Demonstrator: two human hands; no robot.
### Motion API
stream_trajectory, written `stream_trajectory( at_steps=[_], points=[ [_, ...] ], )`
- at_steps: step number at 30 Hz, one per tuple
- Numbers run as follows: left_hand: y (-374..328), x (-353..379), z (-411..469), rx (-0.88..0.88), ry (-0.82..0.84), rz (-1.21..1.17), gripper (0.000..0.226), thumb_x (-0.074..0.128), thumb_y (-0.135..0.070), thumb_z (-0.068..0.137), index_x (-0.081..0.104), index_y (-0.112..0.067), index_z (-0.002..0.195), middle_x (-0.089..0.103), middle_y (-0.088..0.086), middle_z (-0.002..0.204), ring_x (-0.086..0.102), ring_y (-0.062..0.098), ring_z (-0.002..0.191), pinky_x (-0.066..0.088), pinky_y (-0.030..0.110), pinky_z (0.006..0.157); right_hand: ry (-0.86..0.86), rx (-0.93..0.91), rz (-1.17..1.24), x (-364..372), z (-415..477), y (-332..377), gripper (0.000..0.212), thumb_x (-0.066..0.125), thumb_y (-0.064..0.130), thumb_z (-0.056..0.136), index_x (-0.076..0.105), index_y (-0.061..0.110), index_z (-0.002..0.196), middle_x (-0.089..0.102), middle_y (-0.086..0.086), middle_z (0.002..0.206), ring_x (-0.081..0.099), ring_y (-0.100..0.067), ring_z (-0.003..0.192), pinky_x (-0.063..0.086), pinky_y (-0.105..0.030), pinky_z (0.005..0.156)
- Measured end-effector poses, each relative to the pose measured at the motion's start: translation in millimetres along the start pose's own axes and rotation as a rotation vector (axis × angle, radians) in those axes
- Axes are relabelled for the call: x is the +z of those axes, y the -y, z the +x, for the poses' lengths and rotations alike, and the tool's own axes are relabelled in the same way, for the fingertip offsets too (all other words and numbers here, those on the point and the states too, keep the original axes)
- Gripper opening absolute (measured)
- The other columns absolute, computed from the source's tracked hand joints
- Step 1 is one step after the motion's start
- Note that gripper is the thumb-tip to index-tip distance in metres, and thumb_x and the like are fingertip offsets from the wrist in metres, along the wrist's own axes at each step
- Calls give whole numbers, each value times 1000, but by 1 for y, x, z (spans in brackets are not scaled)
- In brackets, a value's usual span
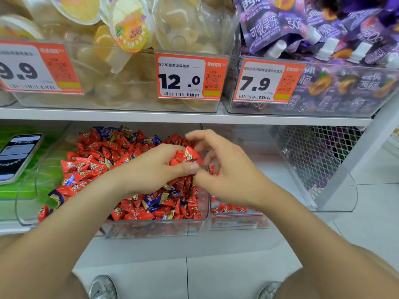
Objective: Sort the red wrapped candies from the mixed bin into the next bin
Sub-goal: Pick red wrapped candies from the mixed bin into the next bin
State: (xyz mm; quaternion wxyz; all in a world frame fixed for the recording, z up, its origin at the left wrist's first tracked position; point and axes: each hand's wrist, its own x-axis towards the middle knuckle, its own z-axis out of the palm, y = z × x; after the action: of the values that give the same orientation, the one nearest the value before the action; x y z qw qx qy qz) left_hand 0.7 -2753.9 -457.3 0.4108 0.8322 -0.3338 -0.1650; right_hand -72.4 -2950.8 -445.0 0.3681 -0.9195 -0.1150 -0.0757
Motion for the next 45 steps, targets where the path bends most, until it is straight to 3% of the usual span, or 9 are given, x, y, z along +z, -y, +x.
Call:
stream_trajectory(
  at_steps=[4,7,15,24,30,32,35,38,45],
  points=[
    [2,1,-2,-115,13,-82,49,55,-60,96,70,-14,91,51,6,70,48,18,65,47,49,67,36,-124,-108,7,5,-5,47,73,18,92,66,37,135,62,12,101,64,-6,83,47,-14,76],
    [0,-1,-2,-186,68,-173,39,53,-51,102,77,-20,99,67,7,85,64,21,80,62,46,88,2,-117,-151,8,12,-11,28,72,15,90,74,31,113,70,11,91,64,-9,77,51,-24,73],
    [1,-9,1,-263,-57,-515,24,61,-14,105,78,-19,120,63,12,94,62,16,82,62,36,91,-77,-78,-162,6,17,-10,14,74,26,96,80,30,109,74,15,82,64,-1,77,44,-14,76],
    [-11,1,-2,-129,-127,-196,30,62,-8,104,66,-33,120,79,1,108,77,15,98,61,41,91,-102,483,160,-24,10,-21,50,51,44,107,70,13,73,49,3,51,44,-15,47,37,-31,56],
    [-33,28,7,149,-253,-6,31,68,-11,97,70,-35,115,76,-8,98,74,14,82,61,32,82,127,508,-153,-42,-5,-47,20,62,32,101,74,24,114,78,-5,98,71,-22,84,53,-32,72],
    [-39,40,16,237,-229,162,30,68,-19,98,68,-38,121,74,-12,93,67,6,77,50,19,76,126,485,-193,-45,-9,-48,35,57,24,101,66,27,135,74,-4,108,66,-19,88,45,-27,73],
    [-45,57,38,296,-139,377,39,67,-33,100,60,-41,138,66,-23,128,53,-2,104,36,23,94,10,423,-274,-49,-16,-50,38,47,11,98,71,26,124,69,-2,88,59,-16,73,43,-26,61],
    [-44,63,48,140,17,516,42,58,-46,102,51,-52,143,37,-29,160,30,14,133,24,41,102,-43,405,-288,-46,-23,-53,41,45,10,96,73,26,120,70,-6,91,58,-24,86,45,-28,73],
    [-24,39,14,-15,-377,291,19,52,-17,100,63,-32,105,62,-11,102,57,11,100,45,34,85,-161,154,-248,-16,-14,-20,28,54,12,91,76,26,101,67,12,82,64,-15,82,56,-33,83]
  ],
)
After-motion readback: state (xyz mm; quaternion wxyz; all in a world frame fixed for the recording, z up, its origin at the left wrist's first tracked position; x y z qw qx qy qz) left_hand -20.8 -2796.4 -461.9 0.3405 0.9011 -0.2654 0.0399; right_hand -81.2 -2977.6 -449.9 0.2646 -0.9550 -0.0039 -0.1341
